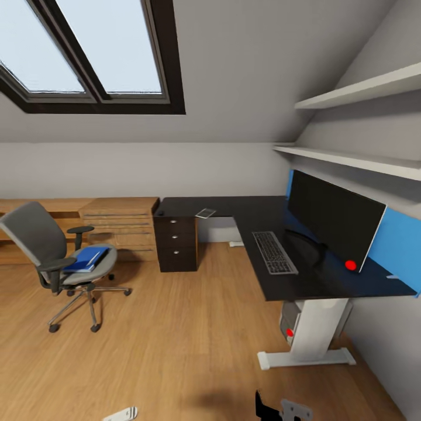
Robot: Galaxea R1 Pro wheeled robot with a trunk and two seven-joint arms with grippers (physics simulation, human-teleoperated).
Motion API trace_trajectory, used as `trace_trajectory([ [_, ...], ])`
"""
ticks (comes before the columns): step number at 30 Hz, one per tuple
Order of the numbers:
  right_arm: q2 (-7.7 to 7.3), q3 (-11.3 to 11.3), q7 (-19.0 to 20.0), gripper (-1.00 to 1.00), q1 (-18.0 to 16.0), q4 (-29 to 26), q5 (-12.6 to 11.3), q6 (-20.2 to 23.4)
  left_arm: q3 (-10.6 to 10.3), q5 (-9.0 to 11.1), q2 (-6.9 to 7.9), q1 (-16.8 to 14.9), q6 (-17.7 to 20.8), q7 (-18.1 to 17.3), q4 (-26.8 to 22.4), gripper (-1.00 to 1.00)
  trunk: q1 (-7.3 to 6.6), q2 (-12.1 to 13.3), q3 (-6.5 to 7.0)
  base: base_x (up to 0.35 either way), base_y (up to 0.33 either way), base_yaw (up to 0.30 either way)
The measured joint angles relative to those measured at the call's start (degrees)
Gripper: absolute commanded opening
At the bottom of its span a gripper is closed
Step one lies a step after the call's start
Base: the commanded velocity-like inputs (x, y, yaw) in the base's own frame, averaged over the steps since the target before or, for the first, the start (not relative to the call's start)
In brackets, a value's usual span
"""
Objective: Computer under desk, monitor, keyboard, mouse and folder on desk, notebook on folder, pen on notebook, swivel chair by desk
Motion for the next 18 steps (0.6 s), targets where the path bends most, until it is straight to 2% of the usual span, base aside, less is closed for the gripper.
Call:
trace_trajectory([
  [8, -0.11, 0.2, 0.0, 1.00, 0.0, 0.9, 1.0, 0.0, 0.2, 0.0, 0.02, 0.0, -0.2, -0.3, -0.2, 1.00, 0.00, 0.0, 0.00, -0.025, 0.062, 0.000],
  [10, -0.13, 0.3, 0.0, 1.00, 0.0, 1.0, 1.7, 0.0, 0.2, 0.0, -0.08, 0.0, -0.2, -0.2, -0.2, 1.00, -0.44, 0.8, 0.36, -0.004, 0.009, 0.000],
  [12, -0.14, 0.2, 0.0, 1.00, 0.0, 1.1, 4.1, 0.0, 0.1, 0.0, -0.13, 0.0, -0.2, -0.1, -0.1, 1.00, -0.88, 1.6, 0.71, 0.000, 0.001, 0.000],
  [18, 0.17, 0.3, -0.1, 1.00, 0.0, 1.1, 4.6, -0.1, 0.2, 0.1, -0.27, 0.0, -0.2, 0.0, 1.3, 1.00, -2.20, 4.0, 1.79, 0.000, 0.000, 0.000],
])
